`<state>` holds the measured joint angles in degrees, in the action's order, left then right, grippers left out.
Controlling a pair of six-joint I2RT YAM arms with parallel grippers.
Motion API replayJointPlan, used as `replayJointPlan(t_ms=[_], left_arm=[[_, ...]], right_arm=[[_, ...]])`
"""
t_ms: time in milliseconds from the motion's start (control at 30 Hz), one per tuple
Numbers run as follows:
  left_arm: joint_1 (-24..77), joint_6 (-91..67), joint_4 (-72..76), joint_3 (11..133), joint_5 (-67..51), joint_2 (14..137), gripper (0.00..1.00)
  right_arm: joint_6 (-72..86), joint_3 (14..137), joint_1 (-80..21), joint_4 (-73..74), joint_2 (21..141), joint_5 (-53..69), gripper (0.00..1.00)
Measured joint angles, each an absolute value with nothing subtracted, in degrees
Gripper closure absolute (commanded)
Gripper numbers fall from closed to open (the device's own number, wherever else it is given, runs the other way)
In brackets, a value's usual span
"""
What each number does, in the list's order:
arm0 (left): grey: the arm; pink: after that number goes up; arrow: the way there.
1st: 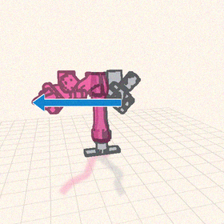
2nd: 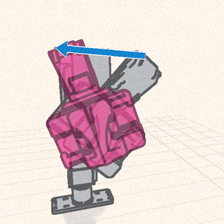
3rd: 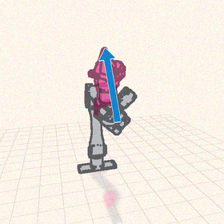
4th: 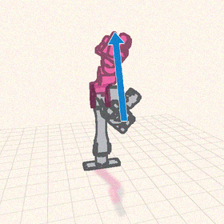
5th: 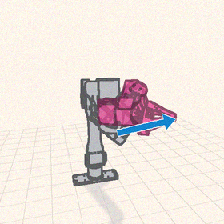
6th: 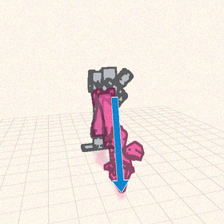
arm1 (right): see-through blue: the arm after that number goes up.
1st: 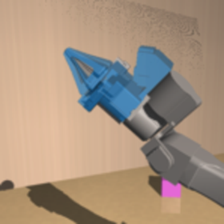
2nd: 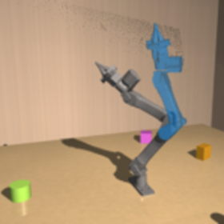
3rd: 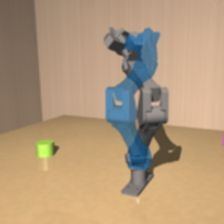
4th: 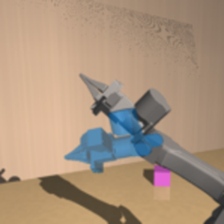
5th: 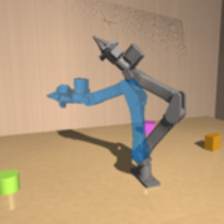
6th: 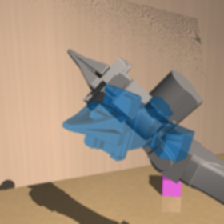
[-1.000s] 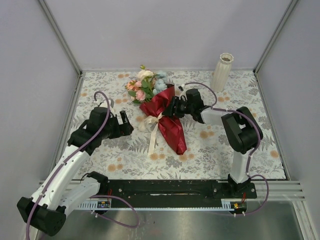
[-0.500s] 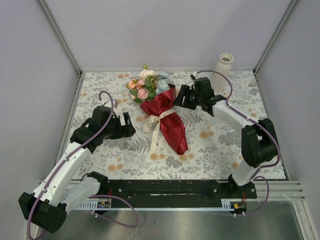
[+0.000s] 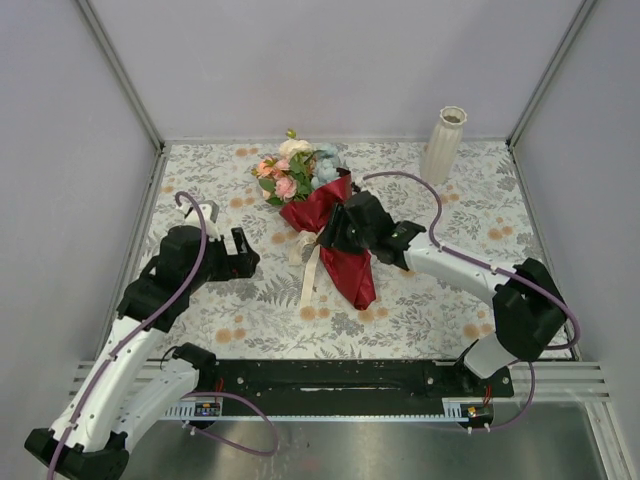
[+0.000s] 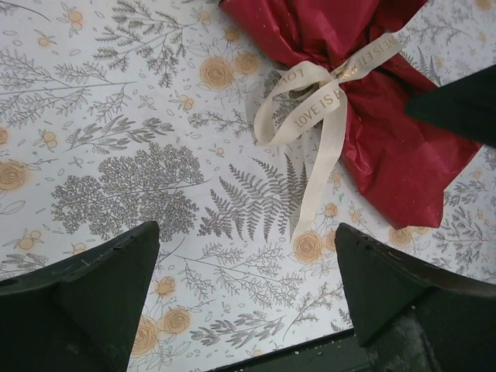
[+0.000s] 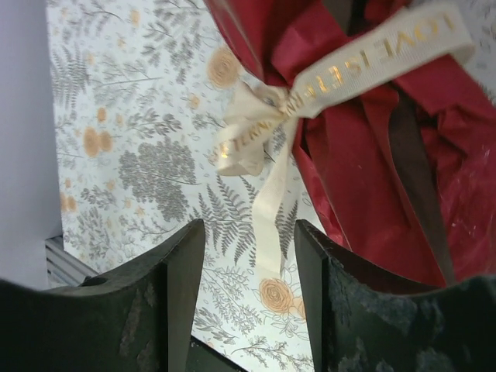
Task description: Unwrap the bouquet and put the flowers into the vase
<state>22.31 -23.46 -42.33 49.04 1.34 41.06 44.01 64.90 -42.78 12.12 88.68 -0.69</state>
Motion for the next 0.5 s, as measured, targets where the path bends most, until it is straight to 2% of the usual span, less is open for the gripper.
replayJointPlan(t_ms=[400,500], left_arm=[[22.31,-23.31,-42.39,48.12,4.21,37.95,0.01],[22.31,-23.31,-42.35,48.07,4.64,37.91,0.01]], right_arm=[[53.65,62.57,-48.99,8.54,97.08,-7.94,0.45],[54.78,63.24,-49.54,7.4,99.61,-7.92,0.52]])
